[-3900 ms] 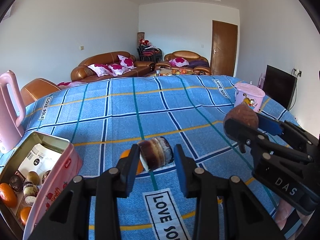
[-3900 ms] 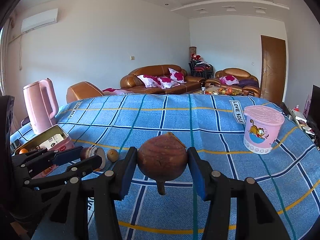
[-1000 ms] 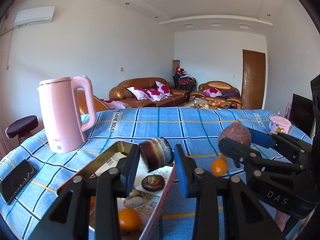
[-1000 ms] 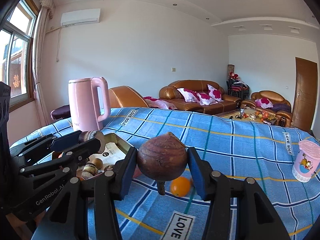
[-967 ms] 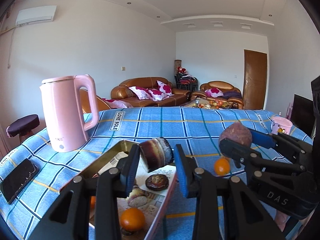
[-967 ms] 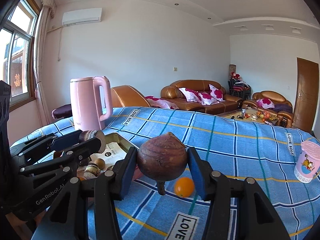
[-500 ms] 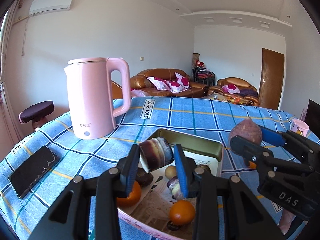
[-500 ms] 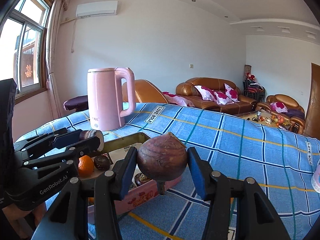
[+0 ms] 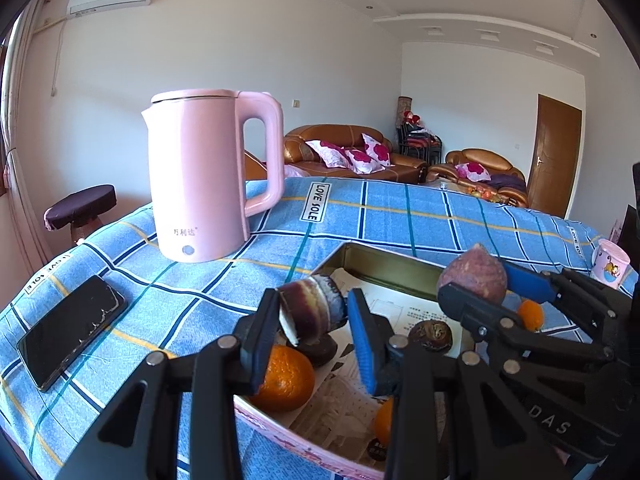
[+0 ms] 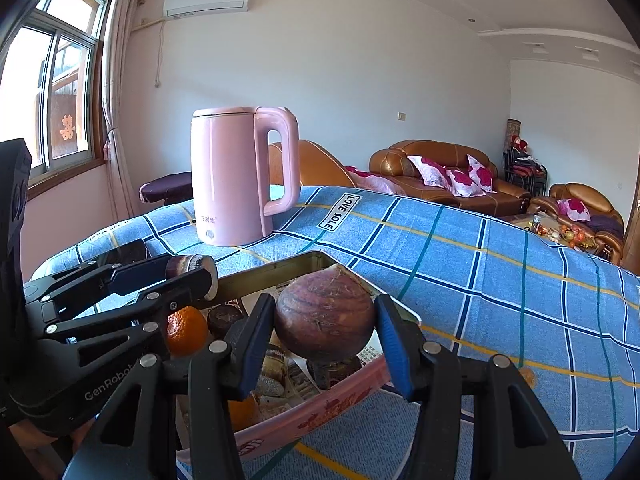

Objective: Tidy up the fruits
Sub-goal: 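Lower the roll into the tin and open the left tool while the right tool releases the onion, then grasp the orange on the cloth with the left tool while the right tool grasps a small round fruit, then lift and carry the orange toward the tin while the right tool carries the small fruit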

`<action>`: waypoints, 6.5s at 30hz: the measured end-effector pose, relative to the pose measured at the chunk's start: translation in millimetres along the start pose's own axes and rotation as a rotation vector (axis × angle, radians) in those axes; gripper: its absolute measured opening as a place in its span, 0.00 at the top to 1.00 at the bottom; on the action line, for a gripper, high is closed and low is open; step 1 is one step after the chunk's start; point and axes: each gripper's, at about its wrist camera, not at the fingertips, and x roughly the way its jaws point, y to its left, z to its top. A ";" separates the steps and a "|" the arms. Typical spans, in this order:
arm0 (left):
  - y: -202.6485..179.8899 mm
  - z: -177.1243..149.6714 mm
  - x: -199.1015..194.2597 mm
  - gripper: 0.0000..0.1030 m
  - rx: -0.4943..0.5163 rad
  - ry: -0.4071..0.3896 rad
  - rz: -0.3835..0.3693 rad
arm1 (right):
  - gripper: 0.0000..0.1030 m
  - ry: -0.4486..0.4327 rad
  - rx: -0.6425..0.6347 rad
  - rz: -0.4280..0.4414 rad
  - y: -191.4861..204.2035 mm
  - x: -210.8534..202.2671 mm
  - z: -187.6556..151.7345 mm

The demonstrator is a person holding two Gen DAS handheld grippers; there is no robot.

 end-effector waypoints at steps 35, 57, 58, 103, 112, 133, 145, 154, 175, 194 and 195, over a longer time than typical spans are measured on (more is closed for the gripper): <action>-4.1 -2.9 1.2 0.60 0.011 0.027 0.014 | 0.41 0.097 0.030 -0.020 -2.9 28.1 -2.0; 0.5 11.5 -20.5 0.06 -0.060 -0.070 0.062 | 0.33 0.000 0.126 -0.204 -85.3 -50.8 -21.9; -2.5 12.9 -20.9 0.06 -0.056 -0.073 0.058 | 0.33 -0.002 0.135 -0.217 -91.5 -54.5 -23.5; -197.5 0.8 86.1 0.66 0.237 0.310 -0.325 | 0.30 0.022 0.334 -0.354 -186.4 -89.1 -52.3; -180.8 6.5 87.8 0.67 0.180 0.291 -0.334 | 0.31 0.191 0.318 -0.278 -179.3 -25.0 -38.5; -161.3 13.7 86.3 0.67 0.108 0.230 -0.285 | 0.73 0.385 0.316 -0.128 -176.3 32.4 -43.0; -157.9 14.7 74.6 0.67 0.100 0.171 -0.278 | 0.73 0.257 0.284 -0.139 -168.8 8.0 -33.4; -156.8 16.4 68.0 0.67 0.104 0.126 -0.269 | 0.73 0.177 0.237 -0.158 -159.0 -6.9 -26.9; -156.9 15.7 49.7 0.67 0.126 0.036 -0.247 | 0.73 0.046 0.200 -0.193 -148.2 -34.2 -26.6; -158.9 15.4 36.9 0.67 0.141 -0.031 -0.231 | 0.73 -0.036 0.205 -0.213 -146.9 -51.0 -27.3; -159.0 15.3 36.2 0.67 0.141 -0.034 -0.230 | 0.73 -0.041 0.204 -0.215 -146.8 -52.2 -27.4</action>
